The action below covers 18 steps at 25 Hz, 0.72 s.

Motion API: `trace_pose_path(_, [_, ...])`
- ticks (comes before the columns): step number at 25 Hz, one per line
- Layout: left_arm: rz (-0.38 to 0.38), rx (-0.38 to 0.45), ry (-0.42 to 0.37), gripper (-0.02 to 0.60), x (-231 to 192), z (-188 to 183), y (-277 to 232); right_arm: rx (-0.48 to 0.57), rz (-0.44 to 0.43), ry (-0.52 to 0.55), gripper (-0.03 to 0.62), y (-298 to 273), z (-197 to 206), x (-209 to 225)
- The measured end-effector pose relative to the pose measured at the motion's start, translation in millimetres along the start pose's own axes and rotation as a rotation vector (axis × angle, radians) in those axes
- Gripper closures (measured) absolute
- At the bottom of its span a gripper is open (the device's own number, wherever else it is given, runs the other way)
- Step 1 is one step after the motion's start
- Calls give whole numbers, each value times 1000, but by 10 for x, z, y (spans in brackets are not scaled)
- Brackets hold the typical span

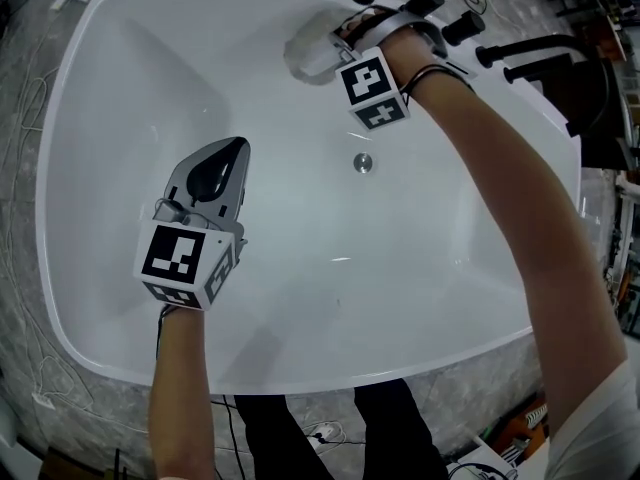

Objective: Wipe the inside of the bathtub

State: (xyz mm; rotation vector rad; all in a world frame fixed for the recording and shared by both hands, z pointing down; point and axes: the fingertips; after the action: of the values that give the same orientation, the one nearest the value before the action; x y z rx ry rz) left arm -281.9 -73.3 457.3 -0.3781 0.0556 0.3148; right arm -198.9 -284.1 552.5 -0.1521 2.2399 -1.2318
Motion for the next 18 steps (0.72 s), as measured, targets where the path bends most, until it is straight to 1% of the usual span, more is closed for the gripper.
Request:
trace_pose_path(4, [-41,-23,-17,571,169,17,-192,-15,-1,-11,505,32,249,-255])
trace_pose_path(9, [-24,-43,-20,571,444,35,-570,-39,-11,-32,503,67,543,-602])
trace_pose_path(13, [-15,-37,-3,571,667,-27,-939,-60,-19,-39,503,91,810,-903])
trace_pose_path(15, [-6,-40,-25,571,808,-73,-1104,-64,-14,-43,503,107,926,-1033])
trace_pose_path(18, [17,-51,-84,571,1046,-133,-1305,-67,-8,-51,503,137,1071,-1195])
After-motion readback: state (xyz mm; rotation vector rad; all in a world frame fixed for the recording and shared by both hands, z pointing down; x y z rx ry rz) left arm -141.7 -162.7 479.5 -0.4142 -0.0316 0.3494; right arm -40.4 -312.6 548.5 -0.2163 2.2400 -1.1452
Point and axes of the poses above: the fingertips, and each gripper's own axes: y backward along the fingers, x to its right, z out of its underside, and after that the axes turned 8 degrees about -y, right-handed
